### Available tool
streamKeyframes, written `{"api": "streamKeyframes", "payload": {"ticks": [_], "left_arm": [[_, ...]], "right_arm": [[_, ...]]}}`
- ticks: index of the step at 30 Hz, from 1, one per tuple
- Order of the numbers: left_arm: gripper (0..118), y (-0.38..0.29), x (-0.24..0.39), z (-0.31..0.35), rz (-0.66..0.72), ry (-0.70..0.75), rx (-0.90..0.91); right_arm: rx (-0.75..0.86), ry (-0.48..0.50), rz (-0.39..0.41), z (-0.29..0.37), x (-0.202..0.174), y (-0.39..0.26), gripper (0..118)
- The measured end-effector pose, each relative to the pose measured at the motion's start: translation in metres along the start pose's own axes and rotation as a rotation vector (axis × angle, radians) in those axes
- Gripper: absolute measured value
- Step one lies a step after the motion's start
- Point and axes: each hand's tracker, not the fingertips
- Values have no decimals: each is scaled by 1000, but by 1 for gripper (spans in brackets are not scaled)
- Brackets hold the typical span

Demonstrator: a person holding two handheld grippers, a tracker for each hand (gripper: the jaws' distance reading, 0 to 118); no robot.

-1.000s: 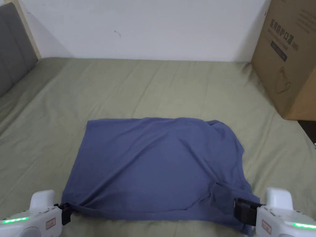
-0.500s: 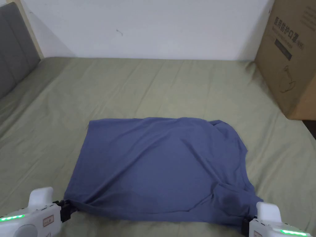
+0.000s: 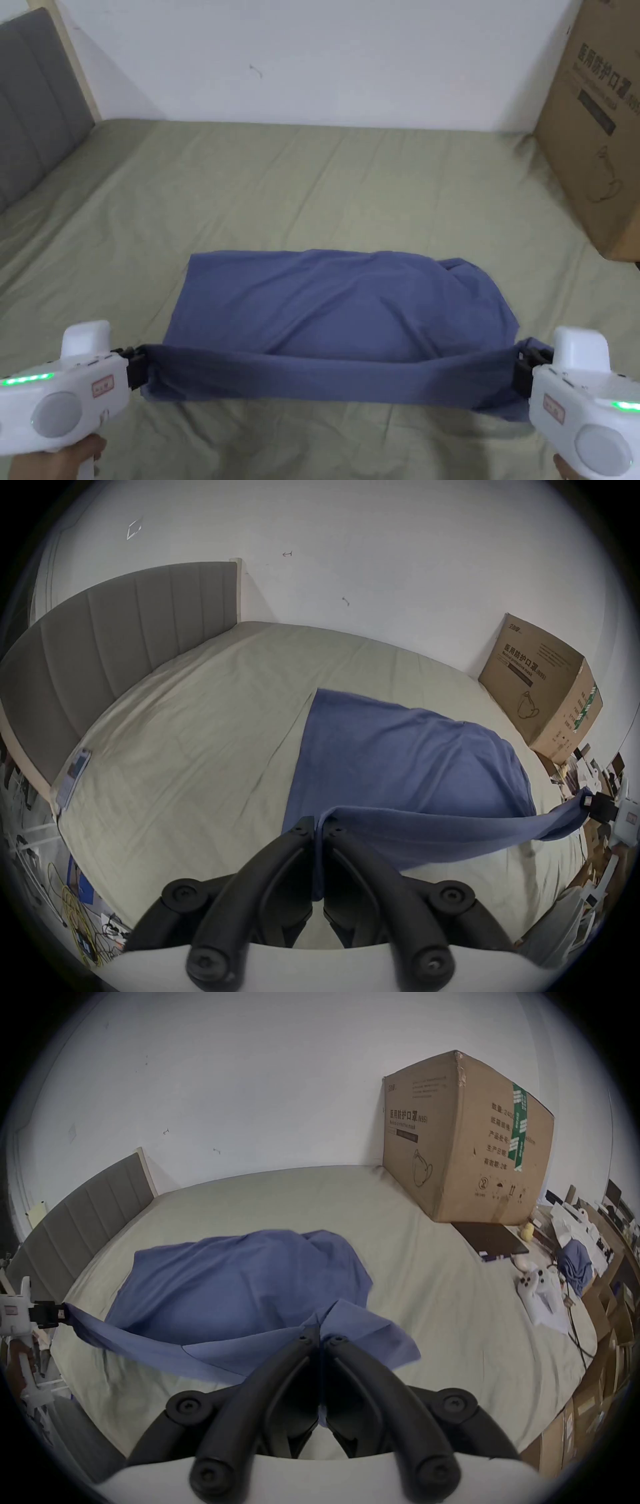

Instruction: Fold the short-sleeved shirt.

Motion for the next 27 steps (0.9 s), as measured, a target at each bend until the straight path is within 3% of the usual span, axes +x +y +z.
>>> {"api": "streamKeyframes", "payload": {"ticks": [15, 23, 24, 25, 26, 27], "left_arm": [[3, 48, 17, -150, -87, 81, -195], [3, 32, 22, -175, -113, 125, -240], [3, 33, 21, -174, -116, 124, -243], [7, 36, 20, -171, -116, 115, -247], [19, 40, 20, -168, -107, 104, -257], [44, 42, 20, -164, -72, 81, -253]], "right_arm": [[-219, -48, -83, -164, 10, 26, 1], [-354, -65, -89, -201, 12, -5, 3], [-322, -69, -93, -195, 12, -5, 11], [-311, -68, -93, -190, 11, -3, 29], [-311, -72, -89, -186, 11, 0, 46], [-297, -62, -88, -179, 11, 4, 67]]}}
